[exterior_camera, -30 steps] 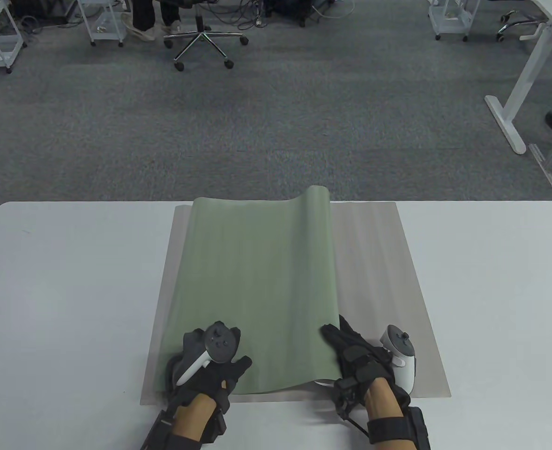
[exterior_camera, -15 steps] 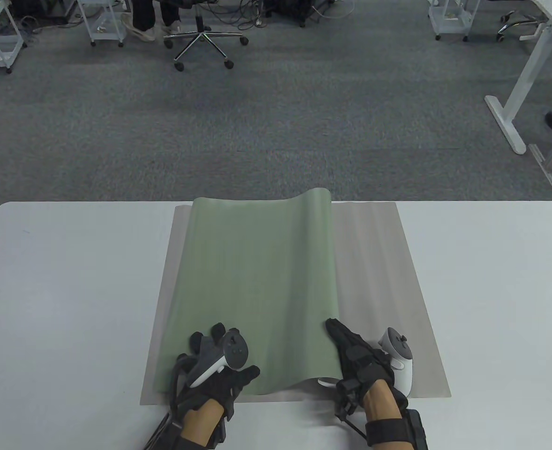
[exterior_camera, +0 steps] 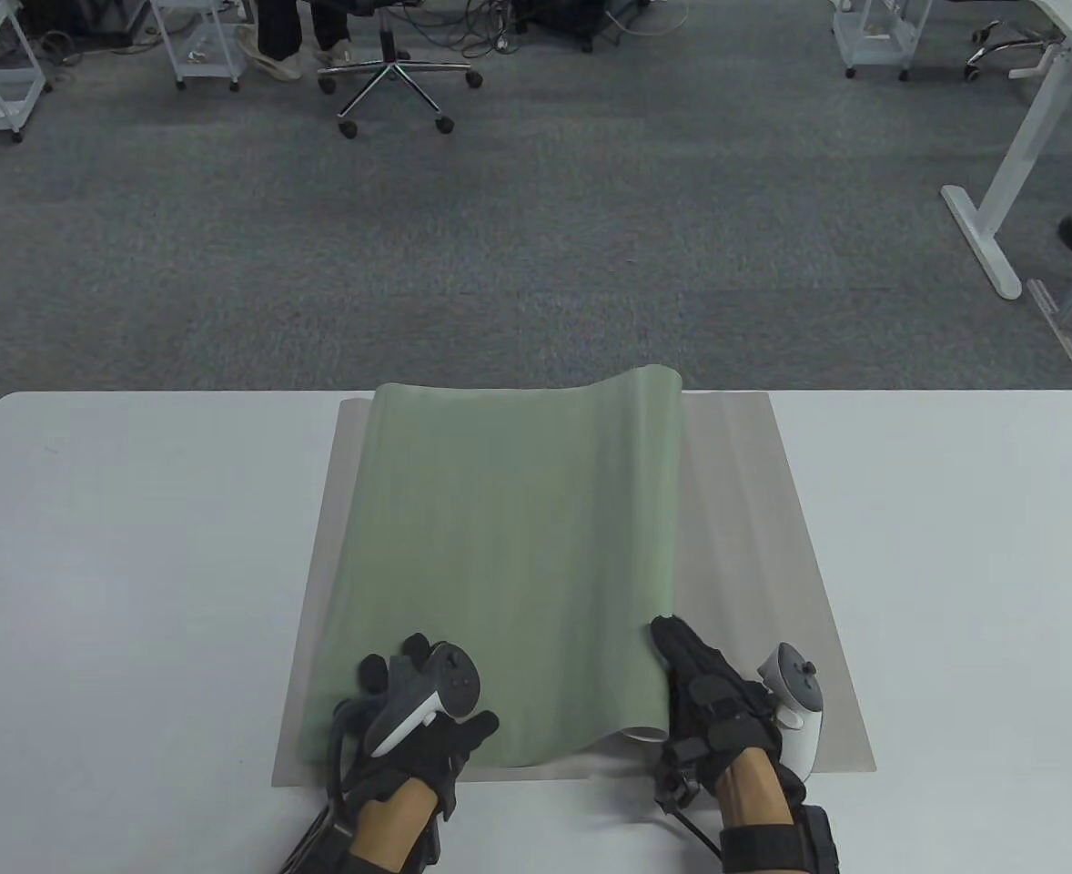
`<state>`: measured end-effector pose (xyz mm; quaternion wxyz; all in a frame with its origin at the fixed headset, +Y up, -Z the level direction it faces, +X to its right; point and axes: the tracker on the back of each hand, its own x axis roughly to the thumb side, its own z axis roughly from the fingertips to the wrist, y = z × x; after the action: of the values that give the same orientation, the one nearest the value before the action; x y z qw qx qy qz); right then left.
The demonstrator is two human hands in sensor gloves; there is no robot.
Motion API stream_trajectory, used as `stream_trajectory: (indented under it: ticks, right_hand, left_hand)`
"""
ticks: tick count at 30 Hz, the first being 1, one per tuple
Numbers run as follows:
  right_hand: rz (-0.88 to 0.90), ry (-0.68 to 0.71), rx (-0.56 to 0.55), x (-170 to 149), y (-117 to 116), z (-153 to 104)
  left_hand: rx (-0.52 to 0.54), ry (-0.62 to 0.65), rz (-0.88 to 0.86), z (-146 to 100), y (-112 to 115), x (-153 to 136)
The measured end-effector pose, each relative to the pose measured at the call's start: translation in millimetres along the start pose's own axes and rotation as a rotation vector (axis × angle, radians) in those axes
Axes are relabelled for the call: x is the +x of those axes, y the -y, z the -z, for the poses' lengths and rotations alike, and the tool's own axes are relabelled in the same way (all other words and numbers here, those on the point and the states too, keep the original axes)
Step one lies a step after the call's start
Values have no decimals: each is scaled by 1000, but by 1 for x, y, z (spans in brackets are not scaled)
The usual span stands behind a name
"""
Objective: Unroll desk mats and stack together
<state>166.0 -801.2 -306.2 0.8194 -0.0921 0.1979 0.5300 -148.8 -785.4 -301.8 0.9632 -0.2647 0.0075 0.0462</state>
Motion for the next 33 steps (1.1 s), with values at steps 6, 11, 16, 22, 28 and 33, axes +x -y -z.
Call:
stream_trajectory:
  ticks: [6, 11, 16, 22, 28, 33]
  right_hand:
    - [-192, 49, -105, 7, 1, 0]
    - [-187, 82, -160, 8, 12, -3]
    - [37, 12, -50, 0, 13, 2]
    - [-7, 36, -91, 6, 17, -1]
    - [-91, 134, -217, 21, 36, -22]
    - [94, 45, -29, 14, 38, -17]
  left_hand:
    - [-6, -30, -6, -3, 1, -8]
    - [-9, -21, -21, -4, 3, -12]
    - [-12, -16, -18, -4, 3, -12]
    - [-12, -11, -11, -4, 2, -13]
    - [-12, -10, -26, -4, 3, -13]
    - [-14, -10, -23, -4, 3, -13]
